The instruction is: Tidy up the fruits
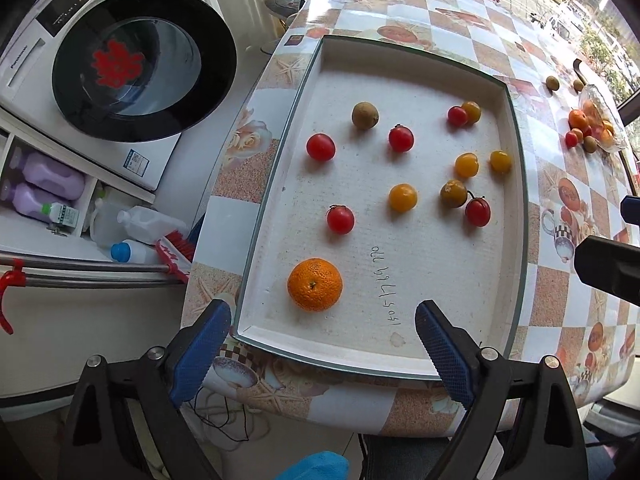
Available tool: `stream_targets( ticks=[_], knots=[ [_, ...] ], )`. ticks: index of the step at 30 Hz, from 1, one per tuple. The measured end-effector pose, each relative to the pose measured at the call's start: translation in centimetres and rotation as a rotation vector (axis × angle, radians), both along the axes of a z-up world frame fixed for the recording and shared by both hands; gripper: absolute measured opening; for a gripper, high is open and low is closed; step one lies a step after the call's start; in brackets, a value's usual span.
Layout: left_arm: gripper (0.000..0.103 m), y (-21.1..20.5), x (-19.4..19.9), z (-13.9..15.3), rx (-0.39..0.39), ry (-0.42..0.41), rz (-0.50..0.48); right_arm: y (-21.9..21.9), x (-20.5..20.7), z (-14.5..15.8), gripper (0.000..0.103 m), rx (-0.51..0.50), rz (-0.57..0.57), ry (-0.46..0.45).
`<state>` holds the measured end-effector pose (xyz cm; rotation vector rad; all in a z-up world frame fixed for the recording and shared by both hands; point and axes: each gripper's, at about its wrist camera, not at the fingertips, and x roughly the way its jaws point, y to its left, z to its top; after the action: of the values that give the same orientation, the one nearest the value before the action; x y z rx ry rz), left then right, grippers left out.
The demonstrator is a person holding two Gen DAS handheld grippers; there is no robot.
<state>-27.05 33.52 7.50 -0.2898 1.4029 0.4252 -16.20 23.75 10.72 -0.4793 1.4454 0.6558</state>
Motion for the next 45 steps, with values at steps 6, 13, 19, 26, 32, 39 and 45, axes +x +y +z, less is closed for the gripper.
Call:
stream_targets(
  ticks=[6, 13, 19, 26, 32, 39, 45],
  knots=[
    [0.094, -0.7, -0.1, 1.7, -0.041, 0.009, 0.011, -0.2, -0.1, 2.6, 0.103, 0.003, 0.031, -0.018],
    [0.094, -4.0, -0.3, 3.9, -0.02, 0.02, -0.096, -0.5, -0.5, 4.6, 0.103, 0.001, 0.093, -0.077],
    [0.094, -5.2, -1.1, 5.1, 0.004, 0.029, -0.115, -1.5, -1.1, 5.5, 0.103, 0.009, 0.119, -0.118],
    [0.094, -6.0, -1.4, 5.9, 0.032, 0.039, -0.099, -2.9, -0.4, 5.3, 0.103, 0.006, 0.096, -0.109],
    [0.094, -5.7, -1.3, 6.3, 0.034, 0.038, -0.076, -3.5, 0.1, 5.6, 0.103, 0.013, 0.073, -0.109],
    [0.094, -6.0, -0.9, 6.7, 0.047, 0.028, -0.091, -3.5, 0.1, 5.6, 0.103, 0.019, 0.075, -0.105],
    [0.094, -6.1, -0.9, 6.8, 0.053, 0.028, -0.096, -3.5, -0.1, 5.7, 0.103, 0.02, 0.079, -0.107]
  ],
)
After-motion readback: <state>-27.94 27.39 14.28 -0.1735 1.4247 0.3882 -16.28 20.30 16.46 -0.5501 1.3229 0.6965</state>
